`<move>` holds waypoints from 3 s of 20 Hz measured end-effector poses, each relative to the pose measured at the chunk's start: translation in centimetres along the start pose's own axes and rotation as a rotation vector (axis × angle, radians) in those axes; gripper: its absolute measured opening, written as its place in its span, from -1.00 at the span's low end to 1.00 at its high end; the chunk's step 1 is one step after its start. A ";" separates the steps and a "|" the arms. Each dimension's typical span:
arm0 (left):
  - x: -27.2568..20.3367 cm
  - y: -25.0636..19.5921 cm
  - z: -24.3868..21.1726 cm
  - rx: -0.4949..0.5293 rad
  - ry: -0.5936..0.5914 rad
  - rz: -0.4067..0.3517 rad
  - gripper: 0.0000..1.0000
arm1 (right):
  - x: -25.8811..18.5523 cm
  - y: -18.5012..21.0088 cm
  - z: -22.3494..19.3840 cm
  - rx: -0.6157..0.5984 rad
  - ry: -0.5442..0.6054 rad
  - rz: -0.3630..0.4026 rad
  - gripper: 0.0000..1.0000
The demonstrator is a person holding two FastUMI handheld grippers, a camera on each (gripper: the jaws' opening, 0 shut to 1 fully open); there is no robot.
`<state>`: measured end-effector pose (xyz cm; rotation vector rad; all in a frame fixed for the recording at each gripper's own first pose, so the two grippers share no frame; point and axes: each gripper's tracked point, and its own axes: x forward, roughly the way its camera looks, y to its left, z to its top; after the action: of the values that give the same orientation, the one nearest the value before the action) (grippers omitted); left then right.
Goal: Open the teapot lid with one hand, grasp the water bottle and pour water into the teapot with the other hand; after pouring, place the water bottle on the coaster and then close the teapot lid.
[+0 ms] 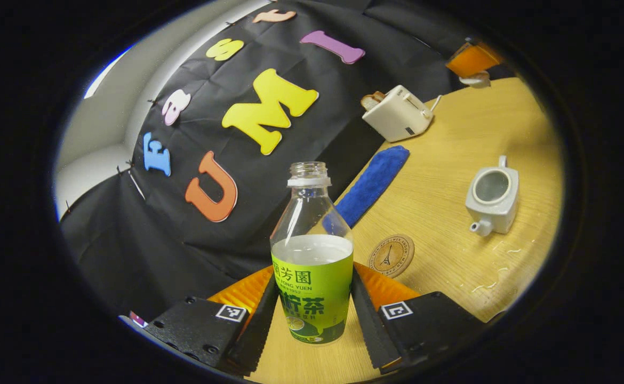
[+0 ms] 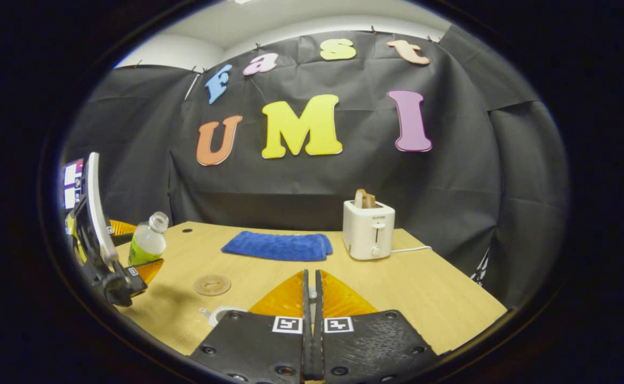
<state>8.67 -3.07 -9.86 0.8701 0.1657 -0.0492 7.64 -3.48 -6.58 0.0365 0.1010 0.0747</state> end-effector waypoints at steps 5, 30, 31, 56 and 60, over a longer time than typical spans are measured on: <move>-0.4 -1.7 1.4 0.231 -0.015 -0.011 0.52 | -0.3 -1.6 0.5 0.020 -0.009 -0.029 -1.00; -1.4 -4.7 5.2 0.971 -0.052 0.063 0.51 | 0.0 -6.1 0.2 0.062 0.019 -0.107 -1.00; -1.3 -4.8 5.3 0.982 -0.055 0.069 0.51 | 0.0 -6.1 0.1 0.061 0.021 -0.105 -1.00; -1.5 -2.7 8.5 1.304 -0.027 0.099 0.51 | -0.4 -5.8 0.5 0.061 0.021 -0.090 -1.00; -1.3 -2.6 8.7 1.326 -0.025 0.097 0.51 | -0.5 -5.8 0.5 0.060 0.024 -0.091 -1.00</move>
<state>8.19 -11.40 -6.09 2.1974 0.0471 -0.0790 7.66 -9.36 -6.29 0.0910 0.1290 -0.0190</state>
